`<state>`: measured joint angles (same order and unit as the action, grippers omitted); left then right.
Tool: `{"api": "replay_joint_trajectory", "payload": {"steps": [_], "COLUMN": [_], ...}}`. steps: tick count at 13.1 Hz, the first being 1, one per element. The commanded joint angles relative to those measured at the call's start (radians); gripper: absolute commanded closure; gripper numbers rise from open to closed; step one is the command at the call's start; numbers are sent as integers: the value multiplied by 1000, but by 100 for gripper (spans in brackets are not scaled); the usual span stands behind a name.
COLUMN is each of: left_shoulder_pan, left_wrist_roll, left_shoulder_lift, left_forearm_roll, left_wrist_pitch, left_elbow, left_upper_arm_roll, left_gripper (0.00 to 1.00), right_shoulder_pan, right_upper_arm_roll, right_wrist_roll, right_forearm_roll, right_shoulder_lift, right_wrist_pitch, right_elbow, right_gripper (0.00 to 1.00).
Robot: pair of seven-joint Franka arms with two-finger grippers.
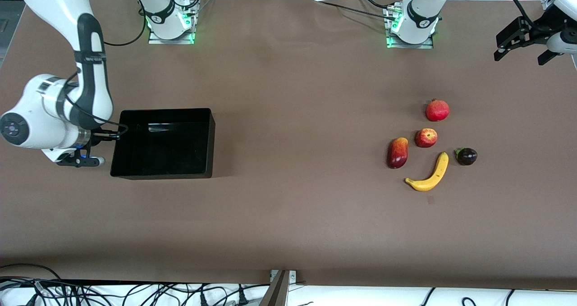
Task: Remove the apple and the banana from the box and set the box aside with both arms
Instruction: 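Slide the black tray away from the fruits with the right gripper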
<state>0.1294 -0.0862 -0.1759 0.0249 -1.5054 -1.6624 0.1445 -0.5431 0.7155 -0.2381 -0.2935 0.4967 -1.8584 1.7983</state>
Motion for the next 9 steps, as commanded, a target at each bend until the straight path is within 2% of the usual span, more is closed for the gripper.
{"api": "replay_joint_trajectory", "payload": {"steps": [1,5,7,9], "left_shoulder_pan": [4,6,7,6], "left_wrist_roll": [3,5,2,-1], "left_shoulder_lift": [12,9,9,9], "left_forearm_roll": [3,4,9,17], "left_wrist_pitch": [30,44,42,40], "left_elbow": [38,38,38,39], "left_upper_arm_roll": [-8,-14,-32,-48], "left_gripper": [0,0,0,0], "right_shoulder_pan": [-9,-14,-14,-5], "right_upper_arm_roll": [24,74,82,64], "right_wrist_roll": [49,20,-15,-1], "right_forearm_roll": [-4,14,14,57], "right_shoulder_lift": [-30,-49,-55,-101], "right_wrist_pitch": [192,459,525,516], "right_elbow": [-149,-413,-473,-476], "right_gripper": [0,0,0,0]}}
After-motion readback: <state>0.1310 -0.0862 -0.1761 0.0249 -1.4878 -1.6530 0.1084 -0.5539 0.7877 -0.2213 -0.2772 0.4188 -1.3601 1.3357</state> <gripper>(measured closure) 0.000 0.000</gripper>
